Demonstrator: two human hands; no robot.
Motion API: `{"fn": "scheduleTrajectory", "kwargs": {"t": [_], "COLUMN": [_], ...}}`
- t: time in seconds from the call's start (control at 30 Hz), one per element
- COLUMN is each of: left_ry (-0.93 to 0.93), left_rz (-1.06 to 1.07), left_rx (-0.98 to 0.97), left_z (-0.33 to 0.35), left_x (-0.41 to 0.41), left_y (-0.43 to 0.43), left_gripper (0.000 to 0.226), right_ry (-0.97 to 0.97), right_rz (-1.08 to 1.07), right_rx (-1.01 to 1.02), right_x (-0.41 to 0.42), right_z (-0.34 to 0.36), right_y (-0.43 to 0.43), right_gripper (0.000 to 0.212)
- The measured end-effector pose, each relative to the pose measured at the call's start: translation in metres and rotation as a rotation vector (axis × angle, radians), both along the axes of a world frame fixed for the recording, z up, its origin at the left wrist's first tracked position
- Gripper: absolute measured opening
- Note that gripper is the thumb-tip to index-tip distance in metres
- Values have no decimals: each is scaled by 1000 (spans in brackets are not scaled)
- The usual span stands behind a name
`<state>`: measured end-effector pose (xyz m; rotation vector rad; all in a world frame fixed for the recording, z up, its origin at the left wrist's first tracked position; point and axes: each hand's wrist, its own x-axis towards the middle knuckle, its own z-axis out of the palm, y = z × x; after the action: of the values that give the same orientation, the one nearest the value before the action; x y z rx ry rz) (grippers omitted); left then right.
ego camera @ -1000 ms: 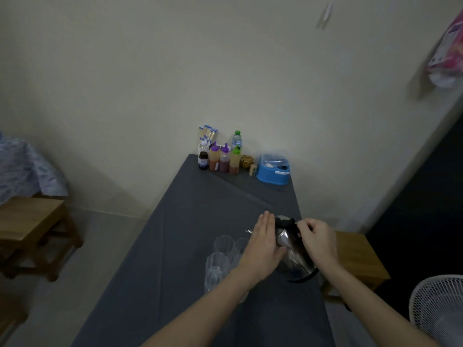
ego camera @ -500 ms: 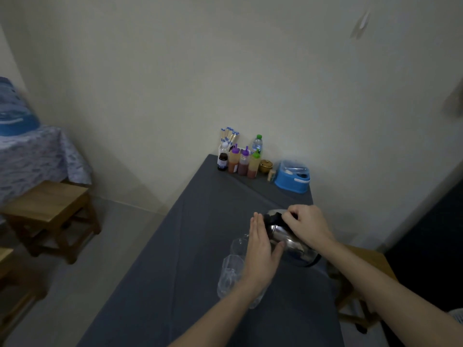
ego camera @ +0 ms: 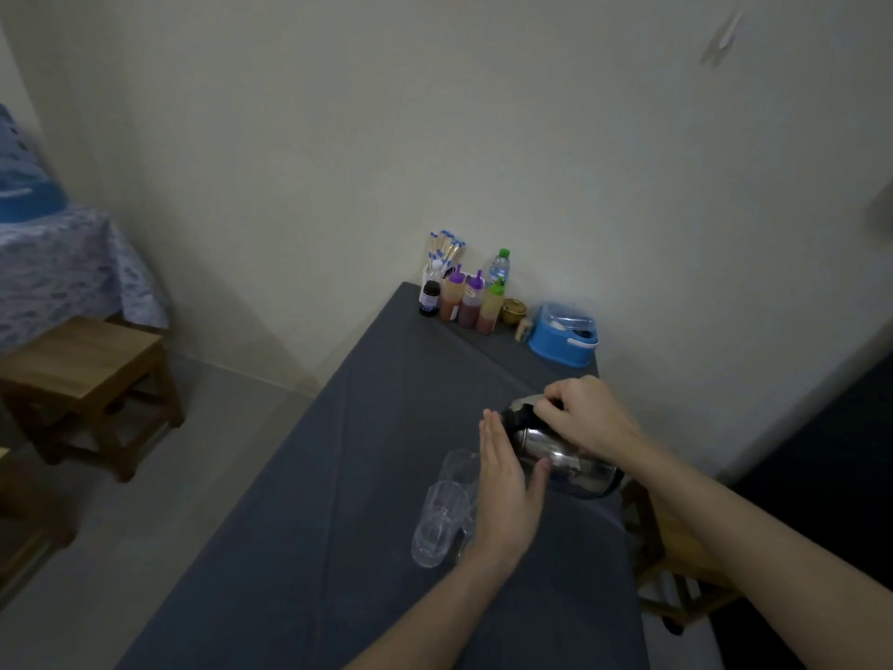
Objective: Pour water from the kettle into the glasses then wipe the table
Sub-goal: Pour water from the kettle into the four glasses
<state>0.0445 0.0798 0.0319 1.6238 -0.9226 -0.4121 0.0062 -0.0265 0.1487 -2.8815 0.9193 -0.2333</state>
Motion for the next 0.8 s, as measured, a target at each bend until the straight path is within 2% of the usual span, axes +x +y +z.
{"fn": "scheduleTrajectory", "kwargs": {"t": [0.23,0.4,0.8], "left_ry": [46,74,145], "left_rz": [29,35,14], "left_rx": [15,14,-10], "left_z": [1,2,8], "left_x": [-5,-4,-4], "left_y": [-2,-5,-7], "left_gripper": [85,77,83], "right_ry": [51,112,177], "right_rz": [52,92,142], "right_rx": [-65,-130,-197], "right_x": [6,10,13], "right_z": [3,5,6], "right_y": [0,-1,-9], "right_gripper": [31,31,34]}}
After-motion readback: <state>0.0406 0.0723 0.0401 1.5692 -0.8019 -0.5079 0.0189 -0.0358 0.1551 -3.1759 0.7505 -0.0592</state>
